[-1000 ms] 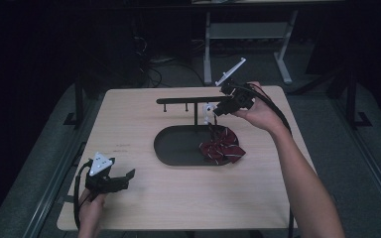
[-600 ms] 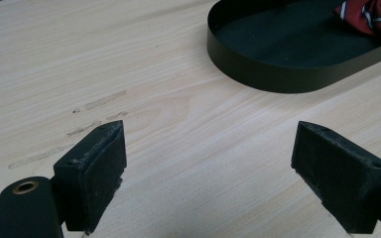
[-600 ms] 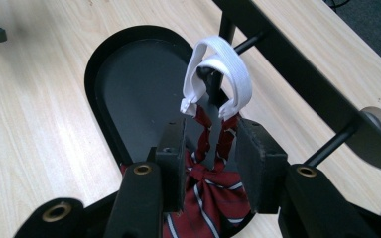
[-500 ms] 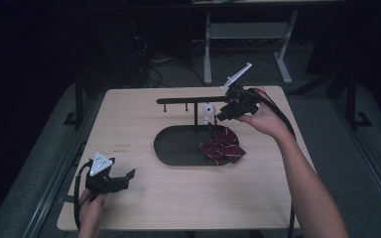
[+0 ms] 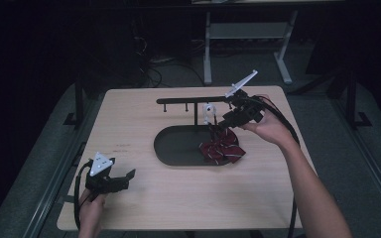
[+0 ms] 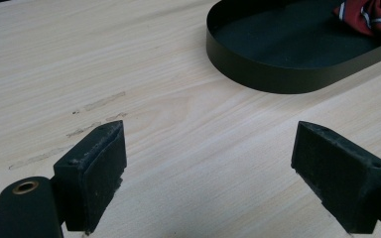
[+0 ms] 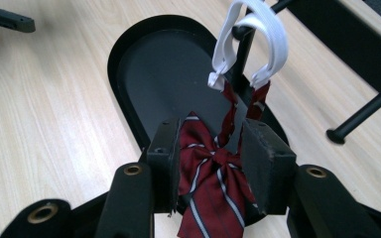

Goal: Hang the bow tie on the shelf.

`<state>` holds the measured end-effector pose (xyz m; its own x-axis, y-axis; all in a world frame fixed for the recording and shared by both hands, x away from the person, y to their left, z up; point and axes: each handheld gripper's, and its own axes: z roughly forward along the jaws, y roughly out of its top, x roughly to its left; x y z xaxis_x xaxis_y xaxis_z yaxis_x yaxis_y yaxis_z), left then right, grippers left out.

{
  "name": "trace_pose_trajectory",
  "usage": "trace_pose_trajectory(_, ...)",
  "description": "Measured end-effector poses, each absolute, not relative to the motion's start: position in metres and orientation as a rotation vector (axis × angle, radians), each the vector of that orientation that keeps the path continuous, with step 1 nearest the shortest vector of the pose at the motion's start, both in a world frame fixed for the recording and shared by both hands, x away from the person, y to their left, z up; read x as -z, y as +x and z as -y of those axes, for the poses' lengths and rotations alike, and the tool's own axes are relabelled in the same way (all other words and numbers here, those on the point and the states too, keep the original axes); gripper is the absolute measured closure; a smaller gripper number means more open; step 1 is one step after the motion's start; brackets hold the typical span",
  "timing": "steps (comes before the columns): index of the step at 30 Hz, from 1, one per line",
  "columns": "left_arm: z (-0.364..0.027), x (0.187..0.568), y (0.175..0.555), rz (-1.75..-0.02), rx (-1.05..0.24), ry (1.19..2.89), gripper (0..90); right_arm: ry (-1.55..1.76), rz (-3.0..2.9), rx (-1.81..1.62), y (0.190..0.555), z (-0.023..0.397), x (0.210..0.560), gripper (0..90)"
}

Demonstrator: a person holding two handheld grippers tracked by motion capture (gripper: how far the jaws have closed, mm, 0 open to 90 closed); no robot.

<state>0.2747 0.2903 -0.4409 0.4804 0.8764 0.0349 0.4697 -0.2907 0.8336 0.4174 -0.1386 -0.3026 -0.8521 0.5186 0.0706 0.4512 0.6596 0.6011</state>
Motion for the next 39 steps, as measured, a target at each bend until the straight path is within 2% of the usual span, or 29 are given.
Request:
trace_pose_trajectory(24,-0.288,0.441,0.275,-1.108,-0.642,1.938,13.5,0.837,-2.782,-0.994,0.386,0.159,0.327,55.5)
trace_pose_trajectory(39,-0.287,0.442,0.275,-1.107,-0.641,1.945,13.6,0.903,-2.789,-1.009,0.36,0.182,0.356,54.9)
